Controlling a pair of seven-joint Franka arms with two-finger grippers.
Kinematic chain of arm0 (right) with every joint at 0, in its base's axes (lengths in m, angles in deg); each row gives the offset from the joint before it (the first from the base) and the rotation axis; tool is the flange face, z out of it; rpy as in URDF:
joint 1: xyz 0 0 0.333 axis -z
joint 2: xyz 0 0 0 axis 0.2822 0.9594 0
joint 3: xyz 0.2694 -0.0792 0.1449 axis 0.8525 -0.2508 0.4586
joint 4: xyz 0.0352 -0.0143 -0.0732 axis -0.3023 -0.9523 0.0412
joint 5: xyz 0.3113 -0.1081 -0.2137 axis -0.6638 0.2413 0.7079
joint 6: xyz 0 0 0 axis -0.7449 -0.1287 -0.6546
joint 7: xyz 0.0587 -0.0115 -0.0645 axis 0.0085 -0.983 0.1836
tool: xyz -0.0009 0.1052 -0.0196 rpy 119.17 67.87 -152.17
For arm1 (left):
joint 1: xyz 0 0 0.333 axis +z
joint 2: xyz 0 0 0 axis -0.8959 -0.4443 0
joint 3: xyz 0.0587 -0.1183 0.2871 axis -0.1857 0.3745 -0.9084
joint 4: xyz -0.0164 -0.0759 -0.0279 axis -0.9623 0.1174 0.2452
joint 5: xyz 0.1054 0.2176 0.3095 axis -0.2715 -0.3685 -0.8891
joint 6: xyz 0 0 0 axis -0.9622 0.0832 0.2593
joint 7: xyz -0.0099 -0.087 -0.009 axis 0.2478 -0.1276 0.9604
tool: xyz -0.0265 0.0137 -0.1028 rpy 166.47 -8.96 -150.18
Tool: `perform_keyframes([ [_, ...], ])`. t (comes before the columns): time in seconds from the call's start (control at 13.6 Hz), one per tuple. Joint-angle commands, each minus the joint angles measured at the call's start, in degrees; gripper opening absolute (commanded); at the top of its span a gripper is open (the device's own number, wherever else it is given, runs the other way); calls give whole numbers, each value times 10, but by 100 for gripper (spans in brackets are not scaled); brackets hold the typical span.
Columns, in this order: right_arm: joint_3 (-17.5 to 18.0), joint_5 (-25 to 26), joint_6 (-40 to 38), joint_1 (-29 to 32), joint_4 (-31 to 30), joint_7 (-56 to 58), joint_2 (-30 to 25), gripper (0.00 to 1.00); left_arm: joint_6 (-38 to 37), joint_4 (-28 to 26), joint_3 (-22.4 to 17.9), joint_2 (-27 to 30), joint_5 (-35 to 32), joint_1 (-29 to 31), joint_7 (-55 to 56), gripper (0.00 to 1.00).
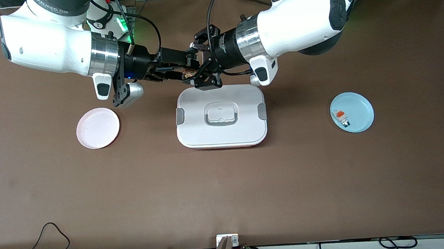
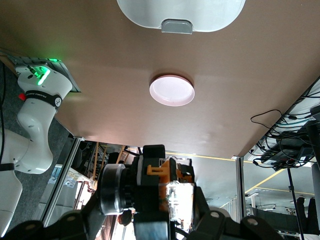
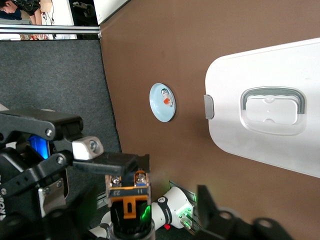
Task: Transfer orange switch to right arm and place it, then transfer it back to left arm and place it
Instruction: 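Bring the right gripper to the switch held by the left gripper, then close the right gripper on the switch while the left gripper opens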
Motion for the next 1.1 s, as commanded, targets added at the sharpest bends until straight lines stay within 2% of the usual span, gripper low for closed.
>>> perform_keyframes([
  [0.0, 0, 1, 7, -5, 3, 3, -2, 34, -1, 17, -6, -6, -14, -9, 14, 6],
  [0.07, 0, 1, 7, -5, 3, 5, -2, 30, -1, 17, -6, -6, -14, -9, 14, 6],
  [0.22, 0, 1, 8, -7, 4, 7, -2, 27, -1, 17, -6, -6, -15, -9, 14, 6],
  [0.59, 0, 1, 11, -7, 3, 12, -1, 23, -1, 17, -3, -6, -26, -9, 14, 6],
  [0.66, 0, 1, 11, -8, 3, 12, -1, 23, -1, 16, -3, -6, -26, -8, 13, 14],
  [0.73, 0, 1, 11, -8, 3, 16, -1, 23, -1, 16, -3, -6, -26, -8, 13, 34],
  [0.81, 0, 1, 11, -8, 2, 16, -1, 24, -1, 16, -4, -6, -26, -8, 12, 57],
  [0.88, 0, 1, 11, -8, 2, 20, -1, 23, -1, 17, -4, -6, -26, -7, 12, 100],
  [1.03, 0, 1, 11, -7, 1, 28, -1, 23, -2, 17, -5, -5, -25, -3, 12, 100],
])
